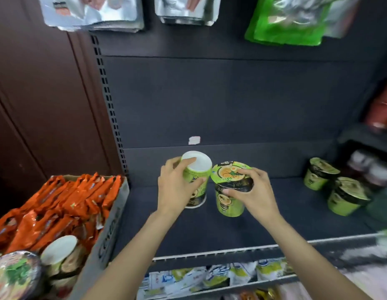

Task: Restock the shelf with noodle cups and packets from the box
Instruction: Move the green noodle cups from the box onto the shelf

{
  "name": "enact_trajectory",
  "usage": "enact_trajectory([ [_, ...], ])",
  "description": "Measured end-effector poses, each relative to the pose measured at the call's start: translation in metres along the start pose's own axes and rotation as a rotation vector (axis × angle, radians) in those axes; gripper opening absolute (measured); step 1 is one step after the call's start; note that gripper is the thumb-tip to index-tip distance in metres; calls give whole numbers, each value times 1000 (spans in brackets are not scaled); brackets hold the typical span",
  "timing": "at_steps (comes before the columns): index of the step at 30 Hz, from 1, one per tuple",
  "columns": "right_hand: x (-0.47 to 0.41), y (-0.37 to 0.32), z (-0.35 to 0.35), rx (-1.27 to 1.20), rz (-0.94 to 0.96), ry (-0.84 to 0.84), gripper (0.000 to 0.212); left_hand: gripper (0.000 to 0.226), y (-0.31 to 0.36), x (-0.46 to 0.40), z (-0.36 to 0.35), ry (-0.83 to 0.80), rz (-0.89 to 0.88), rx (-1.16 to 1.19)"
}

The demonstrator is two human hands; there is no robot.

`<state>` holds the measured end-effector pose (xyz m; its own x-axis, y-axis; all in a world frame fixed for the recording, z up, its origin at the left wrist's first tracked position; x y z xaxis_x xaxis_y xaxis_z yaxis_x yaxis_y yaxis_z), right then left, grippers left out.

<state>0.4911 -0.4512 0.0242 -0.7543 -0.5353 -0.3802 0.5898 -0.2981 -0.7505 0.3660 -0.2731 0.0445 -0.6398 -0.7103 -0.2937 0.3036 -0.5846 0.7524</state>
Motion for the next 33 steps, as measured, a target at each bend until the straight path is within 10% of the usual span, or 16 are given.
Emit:
enact_trajectory([
  [33,-145,274,288,165,-158,352,65,56,250,-89,-338,-131,-105,79],
])
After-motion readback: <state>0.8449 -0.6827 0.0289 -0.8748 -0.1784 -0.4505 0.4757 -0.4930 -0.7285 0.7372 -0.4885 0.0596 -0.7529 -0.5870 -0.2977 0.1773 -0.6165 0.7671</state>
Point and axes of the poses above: each hand's wrist, its own x-axis away from the middle knuckle, its own z-axis out of the back of the hand, y = z × x, the point moved 9 cm from there along -x, towards the middle knuckle, and after that the axes turned 7 degrees about z, right-handed, at the moved point
